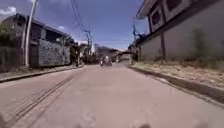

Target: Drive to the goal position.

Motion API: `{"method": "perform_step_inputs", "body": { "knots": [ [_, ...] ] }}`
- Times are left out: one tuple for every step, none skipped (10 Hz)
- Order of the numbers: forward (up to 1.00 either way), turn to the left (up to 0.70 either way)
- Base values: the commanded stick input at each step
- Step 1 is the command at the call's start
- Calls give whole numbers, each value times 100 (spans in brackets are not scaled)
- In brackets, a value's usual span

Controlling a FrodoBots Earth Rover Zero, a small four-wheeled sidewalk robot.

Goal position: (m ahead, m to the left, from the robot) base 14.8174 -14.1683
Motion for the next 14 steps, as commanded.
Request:
{"method": "perform_step_inputs", "body": {
  "knots": [
    [100,-11],
    [100,-24],
    [100,-12],
    [100,0],
    [100,0],
    [100,0],
    [100,0],
    [100,0],
    [100,0],
    [100,0],
    [100,0],
    [100,0],
    [100,0],
    [100,0]
  ]
}}
